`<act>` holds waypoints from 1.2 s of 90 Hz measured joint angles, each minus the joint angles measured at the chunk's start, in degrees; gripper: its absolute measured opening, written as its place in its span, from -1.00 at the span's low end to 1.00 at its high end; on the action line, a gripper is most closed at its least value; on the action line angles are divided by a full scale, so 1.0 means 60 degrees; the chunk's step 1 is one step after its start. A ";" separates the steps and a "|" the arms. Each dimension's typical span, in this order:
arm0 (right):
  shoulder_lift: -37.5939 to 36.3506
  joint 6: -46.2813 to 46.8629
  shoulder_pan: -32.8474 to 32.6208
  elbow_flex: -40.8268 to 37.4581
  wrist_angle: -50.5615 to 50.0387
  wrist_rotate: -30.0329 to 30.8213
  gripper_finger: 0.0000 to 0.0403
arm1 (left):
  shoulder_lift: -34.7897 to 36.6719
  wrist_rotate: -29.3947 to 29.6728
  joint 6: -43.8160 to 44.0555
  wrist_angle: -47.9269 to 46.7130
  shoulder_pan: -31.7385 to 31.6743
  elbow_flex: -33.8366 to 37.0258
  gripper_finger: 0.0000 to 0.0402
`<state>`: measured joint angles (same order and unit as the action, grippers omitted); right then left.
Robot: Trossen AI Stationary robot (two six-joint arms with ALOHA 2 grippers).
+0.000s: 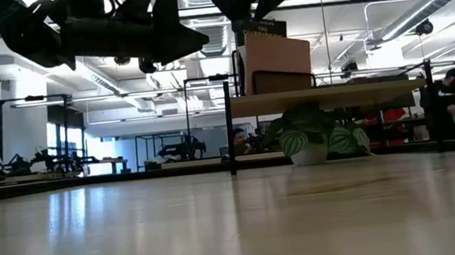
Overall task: Stock shelves
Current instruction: Remove the pink notebook from the black desk organizer on the shelf
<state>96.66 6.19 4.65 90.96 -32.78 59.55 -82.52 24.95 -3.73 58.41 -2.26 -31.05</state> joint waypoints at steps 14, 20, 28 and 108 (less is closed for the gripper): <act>-0.0017 0.0022 0.0009 0.0000 -0.0701 -0.0140 0.52 | 0.0000 -0.0004 -0.0003 -0.0016 0.0000 -0.0002 -0.36; -0.0018 0.0057 0.0040 -0.0007 -0.0775 -0.0476 0.54 | 0.0000 -0.0004 0.0000 -0.0022 0.0001 0.0000 -0.36; -0.0018 0.0078 0.0075 -0.0011 -0.0745 -0.1129 0.54 | 0.0000 -0.0004 -0.0004 -0.0026 0.0003 0.0000 -0.36; -0.1670 -0.1738 0.2130 0.0000 -0.1366 -0.8712 0.27 | 0.0000 -0.0022 -0.0004 -0.0122 0.0002 0.0000 -0.36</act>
<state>86.64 -4.24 17.42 90.96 -40.98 7.28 -82.52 24.82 -3.75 57.68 -2.25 -31.05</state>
